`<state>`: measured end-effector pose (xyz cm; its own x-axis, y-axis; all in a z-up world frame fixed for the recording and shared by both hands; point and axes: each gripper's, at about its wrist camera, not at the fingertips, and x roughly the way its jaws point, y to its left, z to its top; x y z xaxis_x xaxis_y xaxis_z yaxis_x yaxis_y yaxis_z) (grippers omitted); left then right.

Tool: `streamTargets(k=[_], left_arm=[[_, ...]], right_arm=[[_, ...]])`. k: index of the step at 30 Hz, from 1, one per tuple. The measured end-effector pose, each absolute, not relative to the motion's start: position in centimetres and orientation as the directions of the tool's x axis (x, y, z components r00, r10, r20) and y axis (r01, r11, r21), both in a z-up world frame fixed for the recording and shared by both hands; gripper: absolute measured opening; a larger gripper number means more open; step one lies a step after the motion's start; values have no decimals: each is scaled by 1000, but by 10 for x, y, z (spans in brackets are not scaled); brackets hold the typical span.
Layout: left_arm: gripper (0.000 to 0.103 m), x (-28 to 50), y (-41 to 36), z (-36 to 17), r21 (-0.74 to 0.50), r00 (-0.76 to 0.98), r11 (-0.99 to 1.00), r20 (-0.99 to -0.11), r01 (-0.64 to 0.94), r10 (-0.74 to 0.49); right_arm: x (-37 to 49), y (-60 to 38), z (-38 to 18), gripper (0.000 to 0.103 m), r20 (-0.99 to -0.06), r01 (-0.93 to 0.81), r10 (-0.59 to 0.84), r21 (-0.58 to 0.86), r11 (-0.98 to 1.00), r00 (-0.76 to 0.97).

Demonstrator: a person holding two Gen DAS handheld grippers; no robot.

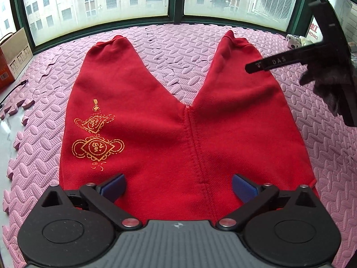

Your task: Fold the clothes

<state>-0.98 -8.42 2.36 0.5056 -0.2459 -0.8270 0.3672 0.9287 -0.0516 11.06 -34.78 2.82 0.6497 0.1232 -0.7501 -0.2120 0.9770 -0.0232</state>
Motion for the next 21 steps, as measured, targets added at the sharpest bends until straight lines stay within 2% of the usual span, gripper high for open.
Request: streamTargets(k=[3,8,12,19,21], left_arm=[[103,-8,-85,23,-54,504,931,-828,362,-244],[103,-8,-86,23,-49,505,932,-830,359,-238],[103,-7,-86,23,-48,506,932,-829,359,-238],[103,-7,-87,21,-40,506,932,-831,360,-231],[103,-7,-87,21,-38,506,932,-832,360,-229]], right_arm=[[137,-344,29,50,-734,-206,127,-18,978,668],[183,-348,15,39,-734,-167,81,-45,985,674],[194,-364,6,37,-734,-132,94,7,991,673],[198,-363,10,38,-730,-135,83,-13,991,679],[203,-360,4,42,-733,-142,64,-45,989,677]])
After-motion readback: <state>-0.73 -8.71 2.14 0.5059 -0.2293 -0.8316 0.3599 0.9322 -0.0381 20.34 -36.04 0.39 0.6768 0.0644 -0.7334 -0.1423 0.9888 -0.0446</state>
